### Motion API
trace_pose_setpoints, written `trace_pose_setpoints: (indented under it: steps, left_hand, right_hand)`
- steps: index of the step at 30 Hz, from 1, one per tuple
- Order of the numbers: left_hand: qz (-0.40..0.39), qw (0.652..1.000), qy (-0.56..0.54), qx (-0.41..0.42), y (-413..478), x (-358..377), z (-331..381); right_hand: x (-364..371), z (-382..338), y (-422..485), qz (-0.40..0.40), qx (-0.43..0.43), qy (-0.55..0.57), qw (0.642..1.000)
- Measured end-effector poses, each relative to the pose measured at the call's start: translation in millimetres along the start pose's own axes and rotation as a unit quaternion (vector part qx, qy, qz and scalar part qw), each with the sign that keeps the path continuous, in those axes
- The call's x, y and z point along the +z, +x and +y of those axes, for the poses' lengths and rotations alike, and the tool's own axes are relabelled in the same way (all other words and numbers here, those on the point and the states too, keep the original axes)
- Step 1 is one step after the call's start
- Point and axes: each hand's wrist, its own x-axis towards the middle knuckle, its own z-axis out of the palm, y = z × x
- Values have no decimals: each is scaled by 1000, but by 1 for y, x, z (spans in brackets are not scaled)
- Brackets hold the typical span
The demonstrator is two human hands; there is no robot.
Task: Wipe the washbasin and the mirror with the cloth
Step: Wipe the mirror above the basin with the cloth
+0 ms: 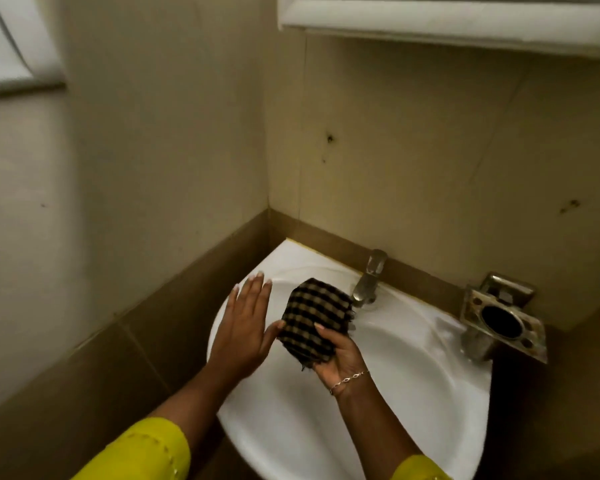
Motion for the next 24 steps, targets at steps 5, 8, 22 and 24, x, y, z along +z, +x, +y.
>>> trace_pose_setpoints:
  steps: [5, 8, 22, 24]
  left_hand:
    - [127, 991, -5, 40, 61, -70, 20]
    - [199, 978, -11, 69, 93, -113, 35]
    - [428, 878, 19, 215, 240, -335, 112]
    - [442, 867, 21, 229, 263, -356, 116]
  right_hand:
    - [68, -36, -2, -100, -47, 71, 991]
    - [108, -63, -12, -148, -82, 86, 982]
    - [307, -213, -126, -334, -428, -22, 840]
    - [335, -234, -140, -303, -492, -31, 815]
